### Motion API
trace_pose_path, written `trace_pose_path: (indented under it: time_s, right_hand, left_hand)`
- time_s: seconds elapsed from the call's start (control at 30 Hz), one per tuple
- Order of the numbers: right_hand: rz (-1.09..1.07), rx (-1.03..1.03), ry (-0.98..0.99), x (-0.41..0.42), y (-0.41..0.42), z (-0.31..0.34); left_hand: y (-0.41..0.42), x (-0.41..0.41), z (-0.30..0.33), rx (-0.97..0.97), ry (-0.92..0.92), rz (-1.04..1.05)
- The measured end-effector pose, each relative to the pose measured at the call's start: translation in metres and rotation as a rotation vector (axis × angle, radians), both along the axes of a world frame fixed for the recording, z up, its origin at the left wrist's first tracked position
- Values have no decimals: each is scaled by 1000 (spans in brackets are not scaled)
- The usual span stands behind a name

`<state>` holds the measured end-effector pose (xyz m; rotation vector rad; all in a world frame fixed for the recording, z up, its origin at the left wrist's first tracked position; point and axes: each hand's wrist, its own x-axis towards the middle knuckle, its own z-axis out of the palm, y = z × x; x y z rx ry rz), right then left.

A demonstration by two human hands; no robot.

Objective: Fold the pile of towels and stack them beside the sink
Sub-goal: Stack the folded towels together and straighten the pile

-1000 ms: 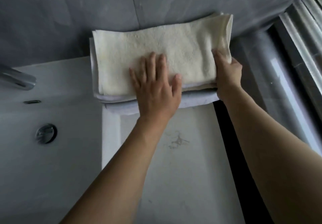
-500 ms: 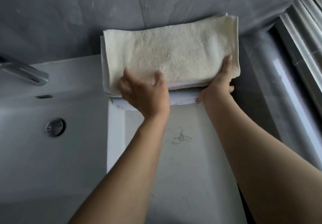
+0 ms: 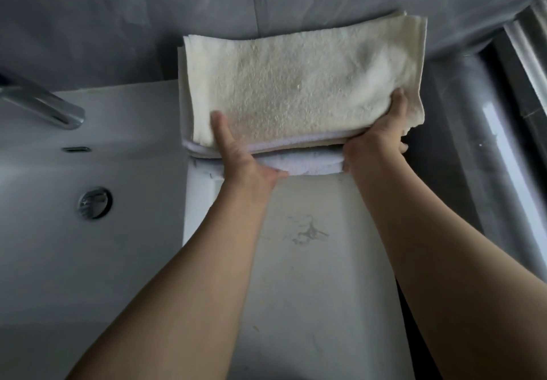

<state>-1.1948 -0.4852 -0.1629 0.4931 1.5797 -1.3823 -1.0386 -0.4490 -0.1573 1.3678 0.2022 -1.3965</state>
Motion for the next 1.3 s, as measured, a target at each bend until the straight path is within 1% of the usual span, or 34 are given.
trace_pose_path:
  time_s: [0.07,0.13,0.23,0.4,0.5,0.63,0.73,0.83,0.9,0.93,1.0,1.03,1.1,1.2,1.27,1.3]
  right_hand:
    - [27,-33,-5,-5,-4,-3]
    - [97,-69,6,-12,-3,-7]
    - [208,-102,88,-20,3,-11]
    - [98,-138,83,-29,0,-5]
    - [70,-153,171,-27,-4,-3]
    - [111,-164,230,-27,-7,-2]
    - [150,-144,271,-26,-9,-3]
    - [202,-171,326,-21,-4,-4]
    - [253,-228,366,-25,3,-7]
    - [296,-262,387,-28,8,-8]
    - [375,-303,414,-33,16,-9]
    - [390,-301,415,-34,18,-9]
    - [368,-293,401,-31,19,-10]
    - [331,-282,403,-22,16,-9]
    - [319,-298,406,-20,14,-12]
    - [323,-306,407,-20,14,-13]
  left_hand:
    - [-9,6,-7,-38,42,6]
    - [-17,7,-7,16,48,7]
    - [-25,5,1,90,53,9]
    - [-31,8,-1,118,18,58]
    - [-35,10,-2,133,23,77]
    - [-32,28,-11,56,59,110]
    - [-33,56,-18,76,3,99]
    - [-33,58,-14,76,-32,78]
    - [-22,50,-15,16,-28,129]
    - [-11,43,-16,-46,-18,145]
    - [8,24,-16,-156,-11,111]
    - [13,15,-15,-158,-24,82]
    - [4,7,-10,-43,-75,46]
    - [-27,17,-8,76,-75,14]
    - [-37,24,-11,143,-72,75]
    - [-37,23,-11,146,-75,92]
